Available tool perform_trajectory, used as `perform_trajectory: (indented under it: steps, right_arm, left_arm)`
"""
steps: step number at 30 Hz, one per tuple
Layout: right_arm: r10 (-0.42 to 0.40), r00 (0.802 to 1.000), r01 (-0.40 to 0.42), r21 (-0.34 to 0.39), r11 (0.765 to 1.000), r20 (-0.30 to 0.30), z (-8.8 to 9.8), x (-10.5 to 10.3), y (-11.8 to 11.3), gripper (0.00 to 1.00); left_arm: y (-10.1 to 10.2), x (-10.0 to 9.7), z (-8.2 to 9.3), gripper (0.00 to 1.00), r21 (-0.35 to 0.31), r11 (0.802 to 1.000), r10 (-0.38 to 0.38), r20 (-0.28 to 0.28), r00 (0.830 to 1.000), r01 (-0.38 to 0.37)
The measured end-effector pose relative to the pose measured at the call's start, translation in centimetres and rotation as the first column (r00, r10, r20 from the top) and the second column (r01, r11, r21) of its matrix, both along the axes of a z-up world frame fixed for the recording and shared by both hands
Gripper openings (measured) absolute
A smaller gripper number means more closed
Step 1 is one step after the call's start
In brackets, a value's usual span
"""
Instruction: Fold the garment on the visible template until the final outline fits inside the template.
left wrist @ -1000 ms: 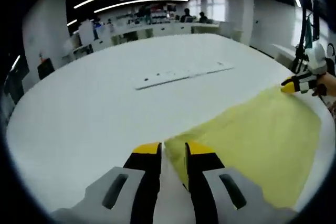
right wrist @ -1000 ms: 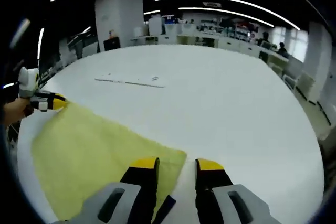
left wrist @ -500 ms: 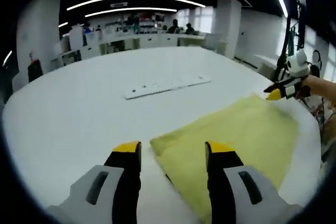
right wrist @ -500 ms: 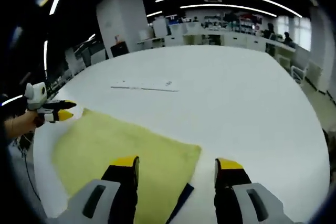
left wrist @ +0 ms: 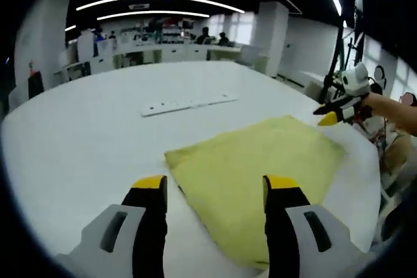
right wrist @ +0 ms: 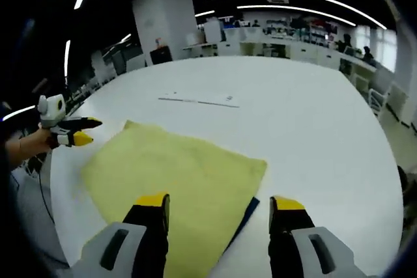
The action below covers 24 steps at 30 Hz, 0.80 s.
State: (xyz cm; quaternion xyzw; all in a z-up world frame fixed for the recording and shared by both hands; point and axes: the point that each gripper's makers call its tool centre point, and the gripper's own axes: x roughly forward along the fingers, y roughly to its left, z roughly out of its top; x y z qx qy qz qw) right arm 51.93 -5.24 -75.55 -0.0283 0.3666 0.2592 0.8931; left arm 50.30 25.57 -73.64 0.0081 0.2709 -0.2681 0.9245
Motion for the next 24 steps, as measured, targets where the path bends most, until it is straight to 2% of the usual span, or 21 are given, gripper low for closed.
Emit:
perform_trajectory:
  steps: [13,17,24]
  right_arm:
    - [0.037,0.999,-0.037,-0.005,0.999,-0.01,0.0,-5.5,-0.5,0.56]
    - [0.038,0.999,-0.038,-0.003,0.999,-0.017,-0.2,-7.0,-0.8,0.54]
    - [0.066,0.996,-0.066,-0.002,0.998,-0.056,-1.5,-9.2,-1.2,0.44]
  left_arm:
    - [0.3,-5.3,-0.1,0.54,-0.037,0.999,-0.007,-0.015,1.0,0.007]
    - [0.7,-6.9,-1.1,0.51,-0.039,0.999,-0.009,-0.037,0.999,0.008]
    - [1.1,-8.8,-2.6,0.44,-0.043,0.999,0.001,-0.075,0.997,-0.004]
